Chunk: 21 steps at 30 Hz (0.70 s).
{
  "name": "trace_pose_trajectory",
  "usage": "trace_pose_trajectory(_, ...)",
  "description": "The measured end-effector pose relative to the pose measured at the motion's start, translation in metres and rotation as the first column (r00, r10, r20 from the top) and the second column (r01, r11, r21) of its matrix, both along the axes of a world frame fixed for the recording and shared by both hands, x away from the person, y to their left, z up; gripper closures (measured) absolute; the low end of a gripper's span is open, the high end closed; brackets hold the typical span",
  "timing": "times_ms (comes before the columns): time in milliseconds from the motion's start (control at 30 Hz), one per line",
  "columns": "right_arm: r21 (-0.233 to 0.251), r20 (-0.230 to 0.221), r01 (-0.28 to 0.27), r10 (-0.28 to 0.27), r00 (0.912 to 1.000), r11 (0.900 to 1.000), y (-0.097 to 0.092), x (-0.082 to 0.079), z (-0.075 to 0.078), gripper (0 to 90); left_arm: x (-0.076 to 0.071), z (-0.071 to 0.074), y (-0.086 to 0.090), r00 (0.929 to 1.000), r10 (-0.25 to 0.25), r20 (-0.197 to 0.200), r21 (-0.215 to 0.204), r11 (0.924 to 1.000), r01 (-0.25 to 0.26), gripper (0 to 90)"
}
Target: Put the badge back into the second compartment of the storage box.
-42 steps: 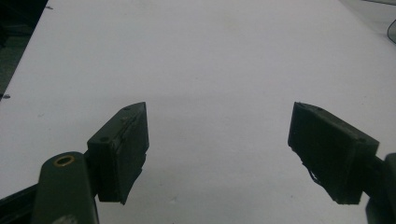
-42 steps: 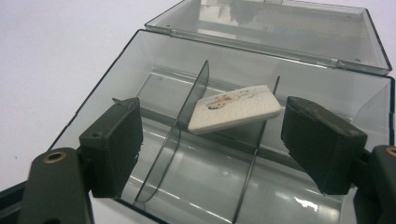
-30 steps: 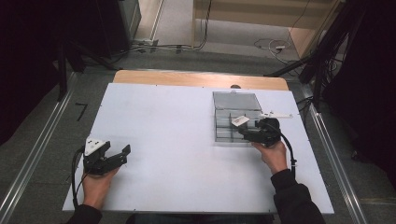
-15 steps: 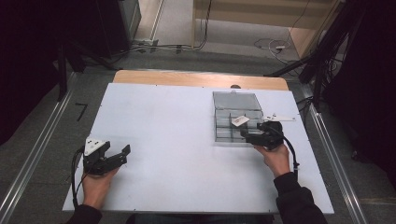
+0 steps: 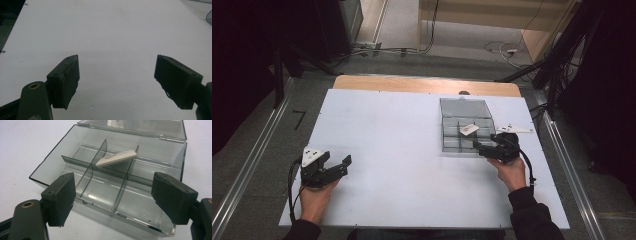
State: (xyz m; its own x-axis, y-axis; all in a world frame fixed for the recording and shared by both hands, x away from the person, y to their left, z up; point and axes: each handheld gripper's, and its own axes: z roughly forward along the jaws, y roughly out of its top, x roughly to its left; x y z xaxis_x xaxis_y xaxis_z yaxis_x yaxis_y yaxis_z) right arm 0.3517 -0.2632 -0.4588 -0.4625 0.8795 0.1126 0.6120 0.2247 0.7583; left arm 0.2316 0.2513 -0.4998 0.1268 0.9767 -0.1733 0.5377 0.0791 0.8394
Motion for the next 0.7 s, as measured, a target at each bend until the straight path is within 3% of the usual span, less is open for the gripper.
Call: trace_pose_trajectory(700, 0.011, 0.003, 0.014, -0.014, 0.9999, 0.9998, -0.015, -0.013, 0.0, 18.4, 0.0, 0.001, 0.0, 1.0, -0.002, 0.003, 0.001, 1.0, 0.002, 20.3)
